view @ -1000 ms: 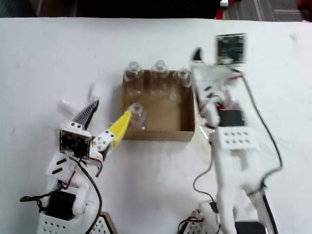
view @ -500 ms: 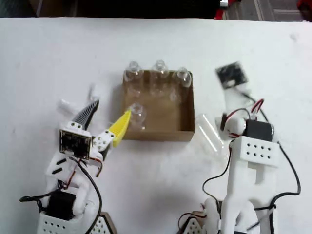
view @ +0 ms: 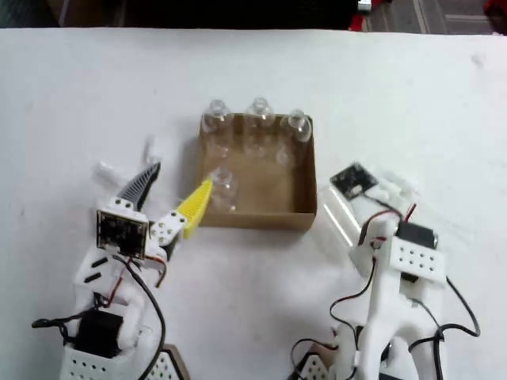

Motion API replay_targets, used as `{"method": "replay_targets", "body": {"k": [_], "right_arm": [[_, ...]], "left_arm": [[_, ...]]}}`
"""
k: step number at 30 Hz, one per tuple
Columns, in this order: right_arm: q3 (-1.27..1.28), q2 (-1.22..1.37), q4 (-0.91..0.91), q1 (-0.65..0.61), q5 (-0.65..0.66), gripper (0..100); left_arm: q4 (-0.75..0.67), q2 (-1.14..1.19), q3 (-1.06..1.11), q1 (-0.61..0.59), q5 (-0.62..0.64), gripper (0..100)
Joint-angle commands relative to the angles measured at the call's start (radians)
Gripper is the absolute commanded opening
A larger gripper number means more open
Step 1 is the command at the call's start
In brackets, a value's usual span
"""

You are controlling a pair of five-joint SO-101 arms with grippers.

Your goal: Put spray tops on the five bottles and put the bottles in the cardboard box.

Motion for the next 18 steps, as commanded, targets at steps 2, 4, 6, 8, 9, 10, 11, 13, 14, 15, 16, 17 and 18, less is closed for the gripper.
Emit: {"method": "replay_targets", "body": {"k": [2,4,6,8,9,10,11,13,14,15,16,17,18], "right_arm": [[0.069,-0.019,-0.136,-0.005,0.018,16.9],[0.100,-0.019,-0.170,-0.027,0.017,16.8],[0.132,-0.019,-0.206,-0.051,0.017,16.6],[0.152,-0.019,-0.239,-0.064,0.017,16.6],[0.152,-0.019,-0.249,-0.064,0.017,16.6],[0.152,-0.019,-0.257,-0.059,0.017,16.6],[0.153,-0.019,-0.263,-0.058,0.017,16.6],[0.164,-0.019,-0.265,-0.061,0.017,16.6],[0.169,-0.019,-0.265,-0.064,0.017,16.6],[0.172,-0.019,-0.265,-0.064,0.017,16.6],[0.172,-0.019,-0.265,-0.064,0.017,16.6],[0.172,-0.019,-0.265,-0.059,0.017,16.6],[0.170,-0.019,-0.266,-0.058,0.017,16.3]], "left_arm": [[-0.023,-0.015,-0.011,-0.019,-0.009,28],[-0.023,-0.015,-0.011,-0.019,-0.009,28],[-0.023,-0.015,-0.011,-0.019,-0.009,28],[-0.023,-0.015,-0.011,-0.019,-0.009,28],[-0.023,-0.015,-0.011,-0.019,-0.009,28],[-0.023,-0.015,-0.011,-0.019,-0.009,28],[-0.023,-0.015,-0.011,-0.019,-0.009,28],[-0.023,-0.015,-0.011,-0.019,-0.009,28],[-0.023,-0.015,-0.011,-0.019,-0.009,28],[-0.023,-0.015,-0.011,-0.019,-0.009,28],[-0.023,-0.015,-0.011,-0.019,-0.009,28],[-0.023,-0.015,-0.011,-0.019,-0.009,28],[-0.023,-0.015,-0.011,-0.019,-0.009,28]]}}
